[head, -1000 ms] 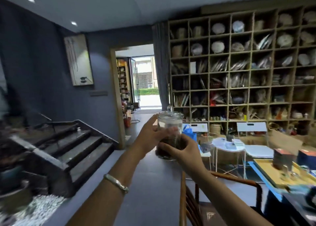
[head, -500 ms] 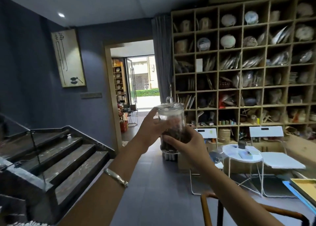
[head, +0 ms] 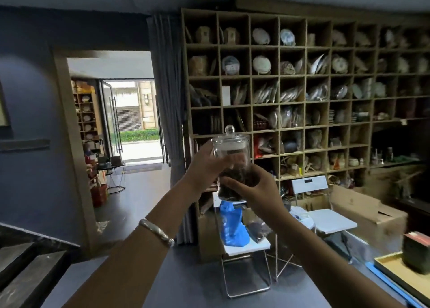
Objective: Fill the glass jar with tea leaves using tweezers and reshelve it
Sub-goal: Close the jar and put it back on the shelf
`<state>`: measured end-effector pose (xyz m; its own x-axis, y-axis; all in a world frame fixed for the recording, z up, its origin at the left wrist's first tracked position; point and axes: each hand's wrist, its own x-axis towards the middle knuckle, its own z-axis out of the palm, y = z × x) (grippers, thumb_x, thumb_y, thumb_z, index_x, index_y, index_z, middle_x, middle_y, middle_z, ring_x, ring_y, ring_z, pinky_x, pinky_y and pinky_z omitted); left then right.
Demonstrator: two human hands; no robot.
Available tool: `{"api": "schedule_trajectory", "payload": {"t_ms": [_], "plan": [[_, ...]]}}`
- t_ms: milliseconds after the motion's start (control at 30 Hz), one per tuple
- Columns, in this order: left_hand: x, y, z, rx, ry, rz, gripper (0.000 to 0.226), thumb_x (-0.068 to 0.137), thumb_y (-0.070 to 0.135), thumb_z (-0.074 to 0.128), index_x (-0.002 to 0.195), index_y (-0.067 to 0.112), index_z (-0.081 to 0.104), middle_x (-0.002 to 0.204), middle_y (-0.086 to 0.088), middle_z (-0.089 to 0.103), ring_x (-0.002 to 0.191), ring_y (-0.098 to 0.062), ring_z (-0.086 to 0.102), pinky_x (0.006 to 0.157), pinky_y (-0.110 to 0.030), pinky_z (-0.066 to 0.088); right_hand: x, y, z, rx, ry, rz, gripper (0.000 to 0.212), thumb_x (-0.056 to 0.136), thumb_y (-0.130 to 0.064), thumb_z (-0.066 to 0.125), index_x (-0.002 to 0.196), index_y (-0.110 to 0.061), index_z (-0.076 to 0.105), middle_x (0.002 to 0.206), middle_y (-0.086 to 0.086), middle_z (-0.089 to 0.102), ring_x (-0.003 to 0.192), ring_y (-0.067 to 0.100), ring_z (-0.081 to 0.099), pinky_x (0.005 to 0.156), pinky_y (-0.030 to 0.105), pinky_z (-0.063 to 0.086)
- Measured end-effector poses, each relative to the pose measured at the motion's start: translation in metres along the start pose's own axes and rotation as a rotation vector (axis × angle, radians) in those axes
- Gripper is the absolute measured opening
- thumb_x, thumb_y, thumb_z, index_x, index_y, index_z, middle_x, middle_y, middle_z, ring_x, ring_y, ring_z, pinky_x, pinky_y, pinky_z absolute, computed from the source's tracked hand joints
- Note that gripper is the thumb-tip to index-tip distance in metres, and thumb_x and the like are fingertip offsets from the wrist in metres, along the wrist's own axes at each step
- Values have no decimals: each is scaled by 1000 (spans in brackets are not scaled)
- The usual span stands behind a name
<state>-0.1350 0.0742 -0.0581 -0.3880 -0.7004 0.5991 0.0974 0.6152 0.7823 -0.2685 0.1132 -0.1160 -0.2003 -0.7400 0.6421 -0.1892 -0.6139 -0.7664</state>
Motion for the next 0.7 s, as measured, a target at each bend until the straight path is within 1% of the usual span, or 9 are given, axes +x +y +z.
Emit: {"api": "schedule_trajectory", "payload": {"t_ms": [67, 133, 233, 300, 367, 433, 533, 600, 700], "plan": [[32, -22, -19, -10, -31, 6, 48, 66, 36, 84, 110, 24, 68, 104, -4, 74, 99, -25, 71, 82, -33, 58, 26, 16, 15, 0, 42, 4, 55, 50, -54, 83, 93, -24, 68, 86, -6, 75, 82, 10, 72, 72, 27, 58], [66, -42, -35, -22, -95, 0, 48, 70, 34, 84, 114, 23, 67, 105, -2, 74, 99, -23, 71, 79, -31, 58, 53, 29, 27, -8, 78, 9, 55, 49, -55, 83, 93, -25, 67, 85, -7, 74, 80, 9, 72, 67, 23, 57], [115, -75, -53, -25, -165, 5, 64, 63, 49, 83, 119, 22, 65, 108, -3, 73, 101, -20, 70, 83, -35, 58, 92, 51, 41, -32, 127, 4, 53, 49, -53, 83, 91, -25, 67, 83, -6, 74, 76, 10, 72, 61, 18, 54], [139, -91, -58, -45, -165, 9, 68, 60, 53, 82, 119, 23, 65, 107, -1, 74, 99, -17, 71, 79, -29, 56, 112, 63, 43, -69, 141, -6, 46, 53, -49, 83, 90, -26, 68, 82, -6, 75, 75, 10, 72, 62, 18, 54], [168, -114, -61, -89, -189, 16, 67, 62, 50, 83, 121, 23, 64, 108, 0, 74, 99, -16, 71, 76, -26, 56, 137, 81, 43, -104, 168, -10, 40, 54, -48, 83, 87, -30, 68, 80, -7, 74, 73, 10, 72, 59, 17, 53], [197, -139, -61, -134, -215, -9, 60, 67, 43, 85, 120, 25, 64, 108, 1, 74, 98, -15, 72, 74, -29, 57, 162, 103, 39, -126, 175, -9, 41, 55, -47, 83, 88, -29, 67, 80, -7, 74, 71, 10, 72, 56, 16, 53], [241, -177, -56, -179, -265, -10, 51, 71, 37, 84, 117, 29, 64, 108, 0, 74, 98, -17, 72, 75, -34, 59, 202, 144, 27, -170, 188, -8, 51, 56, -49, 84, 95, -23, 66, 85, -1, 74, 77, 14, 73, 63, 21, 56], [272, -203, -47, -212, -276, 6, 50, 72, 32, 84, 117, 26, 64, 108, -3, 74, 99, -21, 72, 79, -38, 60, 233, 174, 13, -196, 194, -11, 54, 55, -53, 84, 96, -22, 66, 86, 1, 75, 78, 16, 73, 66, 27, 59], [323, -238, -36, -223, -270, -21, 47, 74, 25, 83, 117, 23, 63, 107, -4, 74, 96, -21, 73, 71, -31, 59, 284, 218, -9, -228, 189, -7, 58, 54, -57, 83, 98, -23, 66, 87, 1, 74, 78, 16, 73, 69, 31, 60]]}}
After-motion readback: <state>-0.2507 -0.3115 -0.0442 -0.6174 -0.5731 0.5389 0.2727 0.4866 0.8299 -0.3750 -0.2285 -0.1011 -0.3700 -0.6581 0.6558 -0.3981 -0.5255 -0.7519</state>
